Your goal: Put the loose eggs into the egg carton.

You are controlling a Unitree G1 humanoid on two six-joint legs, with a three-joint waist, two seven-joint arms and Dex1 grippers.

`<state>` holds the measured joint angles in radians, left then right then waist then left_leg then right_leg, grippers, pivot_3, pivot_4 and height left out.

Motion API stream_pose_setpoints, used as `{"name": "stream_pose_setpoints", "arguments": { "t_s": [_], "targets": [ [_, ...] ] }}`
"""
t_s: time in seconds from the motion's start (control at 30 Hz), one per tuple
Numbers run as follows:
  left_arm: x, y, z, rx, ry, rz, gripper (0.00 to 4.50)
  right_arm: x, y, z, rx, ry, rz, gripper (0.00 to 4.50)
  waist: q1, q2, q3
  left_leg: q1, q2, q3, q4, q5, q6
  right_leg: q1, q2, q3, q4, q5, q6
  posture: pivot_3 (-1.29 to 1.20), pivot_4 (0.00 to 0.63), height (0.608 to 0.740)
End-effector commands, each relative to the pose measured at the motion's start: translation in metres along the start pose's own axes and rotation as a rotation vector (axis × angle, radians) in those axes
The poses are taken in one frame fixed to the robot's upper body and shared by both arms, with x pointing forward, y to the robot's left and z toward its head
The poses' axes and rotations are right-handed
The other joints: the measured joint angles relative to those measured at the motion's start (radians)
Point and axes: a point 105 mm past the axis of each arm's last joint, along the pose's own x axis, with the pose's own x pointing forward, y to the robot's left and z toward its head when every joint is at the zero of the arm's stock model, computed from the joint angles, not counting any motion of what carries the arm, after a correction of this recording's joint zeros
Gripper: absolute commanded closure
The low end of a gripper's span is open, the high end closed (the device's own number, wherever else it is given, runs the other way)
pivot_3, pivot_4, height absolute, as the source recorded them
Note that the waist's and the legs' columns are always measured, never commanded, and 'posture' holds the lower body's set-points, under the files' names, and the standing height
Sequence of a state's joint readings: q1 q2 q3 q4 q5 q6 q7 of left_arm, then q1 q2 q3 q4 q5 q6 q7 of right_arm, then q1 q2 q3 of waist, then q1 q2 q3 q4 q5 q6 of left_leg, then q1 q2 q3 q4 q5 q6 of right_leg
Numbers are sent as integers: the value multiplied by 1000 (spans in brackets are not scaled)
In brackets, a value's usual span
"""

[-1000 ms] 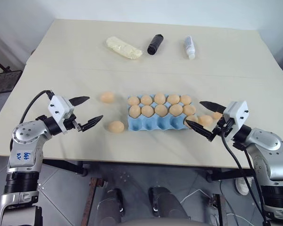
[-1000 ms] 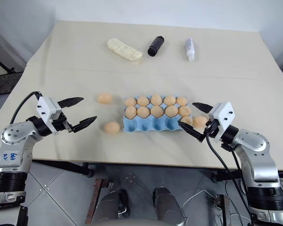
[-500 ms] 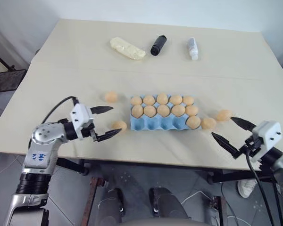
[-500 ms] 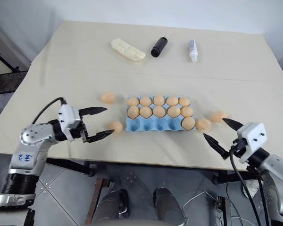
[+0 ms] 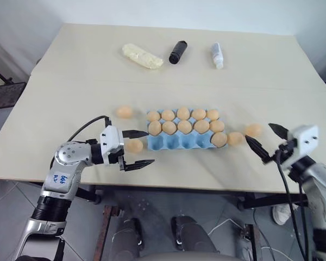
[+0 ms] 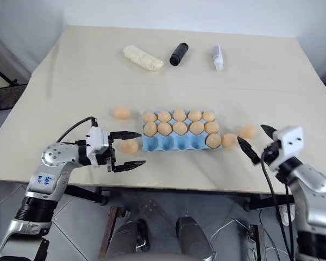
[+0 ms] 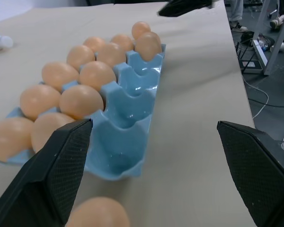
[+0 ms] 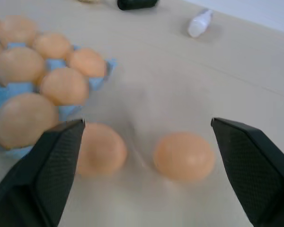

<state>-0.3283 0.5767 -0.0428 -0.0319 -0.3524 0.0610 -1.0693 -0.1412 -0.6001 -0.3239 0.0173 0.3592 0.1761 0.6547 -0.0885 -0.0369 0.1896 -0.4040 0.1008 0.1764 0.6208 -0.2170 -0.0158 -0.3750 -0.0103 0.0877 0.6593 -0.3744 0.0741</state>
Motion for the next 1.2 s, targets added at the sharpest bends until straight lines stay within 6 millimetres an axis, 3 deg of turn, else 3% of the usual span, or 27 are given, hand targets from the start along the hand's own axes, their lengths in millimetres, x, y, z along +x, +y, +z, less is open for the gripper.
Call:
{"name": "stream_pose_setpoints", "arguments": {
  "t_s": [0.03, 0.27, 0.4, 0.5, 0.63, 0.73, 0.87, 0.93, 1.03, 1.2],
  "targets": [
    [-6, 0, 9, 34, -15, 21, 12, 15, -15, -5, -23, 16, -67, 0, 1, 0, 0, 0, 0, 0, 0, 0, 0, 0, 0, 0, 0, 0, 0, 0, 150, 740],
    [-7, -2, 12, 45, -16, 55, 12, 41, -34, -19, 4, 50, -151, 0, 2, 1, 0, 0, 0, 0, 0, 0, 0, 0, 0, 0, 0, -1, 0, 0, 150, 740],
    [-10, 1, 15, 52, -14, 82, 12, 45, -32, -28, 21, 82, -126, 0, 1, 1, 0, 0, 0, 0, 0, 0, 0, 0, 1, 0, 0, -1, 1, 0, 150, 740],
    [-12, 4, 16, 53, -14, 98, 0, 46, -30, -28, 30, 71, -119, 653, 1, 1, 1, 0, 0, 0, 0, 0, -1, 0, 1, 0, 1, -1, 1, 0, 150, 740],
    [-13, 5, 15, 55, -13, 108, 0, 45, -29, -10, 0, 9, -99, 1995, -2, 1, 1, 0, 0, 0, 1, 0, -1, 0, 1, 0, 1, -1, 1, 0, 150, 740],
    [-16, 8, 14, 55, -8, 125, 0, 46, -28, 23, -28, -80, -70, 2118, -6, 2, 1, 0, 0, 0, 1, 0, -1, 0, 1, 0, 1, -1, 1, 0, 150, 740],
    [-25, 10, 6, 38, 17, 160, 0, 54, 6, 66, -43, -179, 86, 2118, -13, 2, 1, 0, 1, 0, 0, 1, -1, 0, 1, 0, 2, -1, 1, 0, 150, 740],
    [-32, 11, 2, 23, 32, 183, 0, 56, 40, 76, -25, -198, 204, 2118, -14, 2, 1, 0, 2, -1, 0, 1, -2, 0, 1, 0, 2, -1, 1, 0, 150, 740],
    [-40, 14, -5, 7, 52, 213, 0, 55, 85, 73, -14, -179, 342, 2118, -15, 2, 1, 0, 2, -1, -1, 0, -2, 0, 1, -1, 1, -1, 0, 0, 150, 740],
    [-45, 14, -8, -1, 64, 229, 0, 51, 115, 49, -12, -125, 421, 2118, 0, 2, 1, -2, 0, -1, -1, 0, -2, -1, 0, -2, 0, -1, 0, 0, 150, 740]
  ]
}}
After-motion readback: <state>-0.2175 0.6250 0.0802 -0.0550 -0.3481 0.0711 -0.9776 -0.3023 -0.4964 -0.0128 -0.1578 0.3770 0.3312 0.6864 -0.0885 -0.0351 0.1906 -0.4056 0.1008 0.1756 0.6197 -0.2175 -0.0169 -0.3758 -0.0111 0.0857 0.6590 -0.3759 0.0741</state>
